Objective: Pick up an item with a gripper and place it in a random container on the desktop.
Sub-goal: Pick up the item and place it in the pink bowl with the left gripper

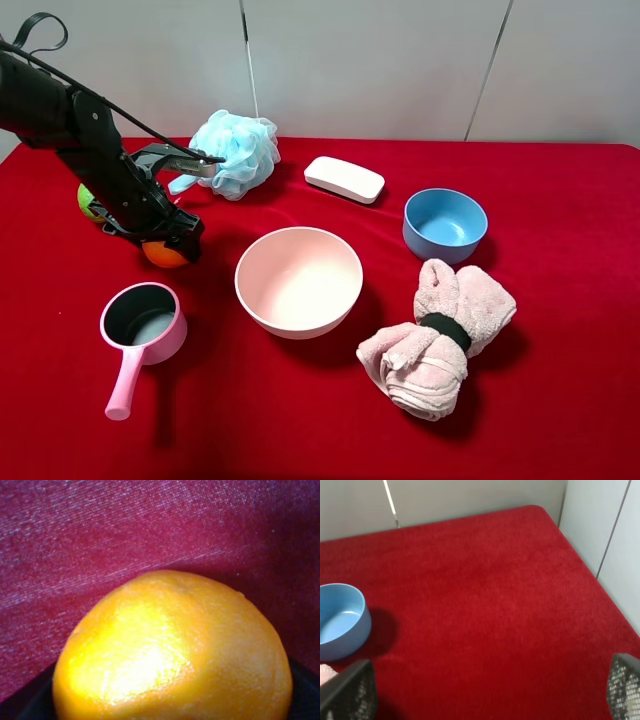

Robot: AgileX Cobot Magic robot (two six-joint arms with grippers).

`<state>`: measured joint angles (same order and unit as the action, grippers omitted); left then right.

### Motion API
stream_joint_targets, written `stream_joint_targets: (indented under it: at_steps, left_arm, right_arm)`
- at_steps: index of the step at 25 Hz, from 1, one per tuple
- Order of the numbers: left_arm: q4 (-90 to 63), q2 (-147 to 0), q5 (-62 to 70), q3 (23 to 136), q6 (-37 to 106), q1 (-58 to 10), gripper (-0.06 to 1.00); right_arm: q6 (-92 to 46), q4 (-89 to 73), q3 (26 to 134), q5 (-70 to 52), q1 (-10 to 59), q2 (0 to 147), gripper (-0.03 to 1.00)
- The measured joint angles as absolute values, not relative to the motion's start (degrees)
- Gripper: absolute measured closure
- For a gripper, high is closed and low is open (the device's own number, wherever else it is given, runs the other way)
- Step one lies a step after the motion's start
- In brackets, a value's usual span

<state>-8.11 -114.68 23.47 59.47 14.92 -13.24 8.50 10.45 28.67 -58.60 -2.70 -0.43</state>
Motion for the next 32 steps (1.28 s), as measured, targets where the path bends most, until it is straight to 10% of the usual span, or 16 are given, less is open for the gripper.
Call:
stream_joint_targets:
  at_steps: [32]
  left_arm:
    - [-8.1, -114.8, 57.6, 84.2, 14.9, -13.4, 0.21]
  right_arm:
    - [8.5, 10.4, 28.7, -58.6, -2.7, -0.4, 0.27]
